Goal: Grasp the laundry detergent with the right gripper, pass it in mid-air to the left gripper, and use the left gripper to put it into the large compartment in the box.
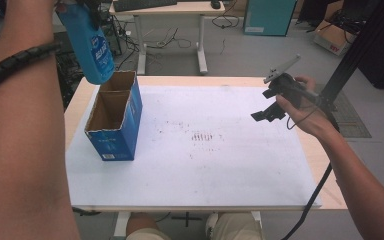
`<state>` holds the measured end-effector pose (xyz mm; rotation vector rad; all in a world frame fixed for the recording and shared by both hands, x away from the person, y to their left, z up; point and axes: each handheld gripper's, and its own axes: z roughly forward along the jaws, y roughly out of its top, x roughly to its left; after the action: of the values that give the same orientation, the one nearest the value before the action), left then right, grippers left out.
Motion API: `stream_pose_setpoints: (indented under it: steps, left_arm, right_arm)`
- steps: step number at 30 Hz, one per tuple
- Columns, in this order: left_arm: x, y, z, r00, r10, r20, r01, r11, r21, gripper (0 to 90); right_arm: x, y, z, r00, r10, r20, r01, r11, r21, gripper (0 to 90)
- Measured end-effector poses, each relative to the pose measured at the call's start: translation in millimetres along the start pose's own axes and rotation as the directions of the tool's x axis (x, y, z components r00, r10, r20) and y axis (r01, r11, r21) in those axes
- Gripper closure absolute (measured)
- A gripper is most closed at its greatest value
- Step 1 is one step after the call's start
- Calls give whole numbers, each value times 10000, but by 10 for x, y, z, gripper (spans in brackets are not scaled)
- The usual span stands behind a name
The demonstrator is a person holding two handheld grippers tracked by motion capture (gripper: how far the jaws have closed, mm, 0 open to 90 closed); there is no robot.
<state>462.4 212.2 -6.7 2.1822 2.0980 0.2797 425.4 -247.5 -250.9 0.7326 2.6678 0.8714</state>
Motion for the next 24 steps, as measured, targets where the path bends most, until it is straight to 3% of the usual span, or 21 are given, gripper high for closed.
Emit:
stream_pose_setpoints:
  steps: [24]
  left_arm:
    - [178, -47, 407, 9997, -196, 132, 196, 9998, -48, 365]
  right_arm:
    - [17, -11, -14, 9998, -39, 171, 36, 9999, 137, 41]
